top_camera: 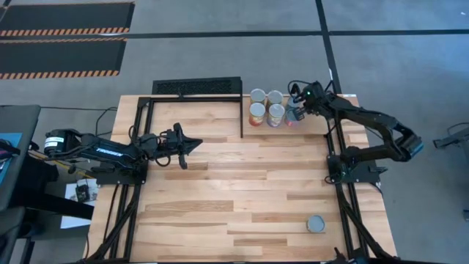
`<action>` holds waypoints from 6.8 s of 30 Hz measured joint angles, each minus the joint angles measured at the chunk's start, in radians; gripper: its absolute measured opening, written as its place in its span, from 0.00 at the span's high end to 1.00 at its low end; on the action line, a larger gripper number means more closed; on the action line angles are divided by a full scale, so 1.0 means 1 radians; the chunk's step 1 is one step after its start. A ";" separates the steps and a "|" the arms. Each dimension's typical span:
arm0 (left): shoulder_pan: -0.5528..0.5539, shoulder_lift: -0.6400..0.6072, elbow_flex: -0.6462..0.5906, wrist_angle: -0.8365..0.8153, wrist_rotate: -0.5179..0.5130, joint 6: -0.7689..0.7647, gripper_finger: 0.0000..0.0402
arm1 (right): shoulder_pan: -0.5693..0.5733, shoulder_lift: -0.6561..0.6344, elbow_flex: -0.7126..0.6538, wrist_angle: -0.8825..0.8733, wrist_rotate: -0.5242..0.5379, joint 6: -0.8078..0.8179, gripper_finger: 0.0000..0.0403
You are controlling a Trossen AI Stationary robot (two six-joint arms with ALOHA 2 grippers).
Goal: Pick and place cans onto a shelf
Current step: Put the canned oranges on the shelf, then put the canned peas on the shelf, then return to Home Position
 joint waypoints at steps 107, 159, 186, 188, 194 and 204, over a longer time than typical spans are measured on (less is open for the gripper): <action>-0.025 0.001 0.000 -0.120 0.006 -0.057 1.00 | 1.777 0.432 0.574 -0.749 -0.196 1.249 0.95; -0.020 0.001 0.042 -0.060 -0.011 0.031 1.00 | 0.116 0.087 0.280 -0.704 -0.176 -0.253 0.99; -0.020 0.001 0.042 -0.061 -0.008 0.066 1.00 | 0.148 -0.121 0.278 -0.669 -0.160 -0.202 0.68; -0.020 0.001 0.042 -0.061 0.019 0.081 1.00 | 0.181 -0.175 0.264 -0.595 -0.219 -0.188 0.70; -0.020 0.000 0.042 -0.061 0.066 0.099 1.00 | 0.354 -0.320 0.082 -0.178 -0.308 -0.159 0.90; -0.020 -0.025 0.042 -0.106 0.099 0.132 1.00 | 0.688 -0.433 -0.272 0.493 -0.244 -0.096 0.97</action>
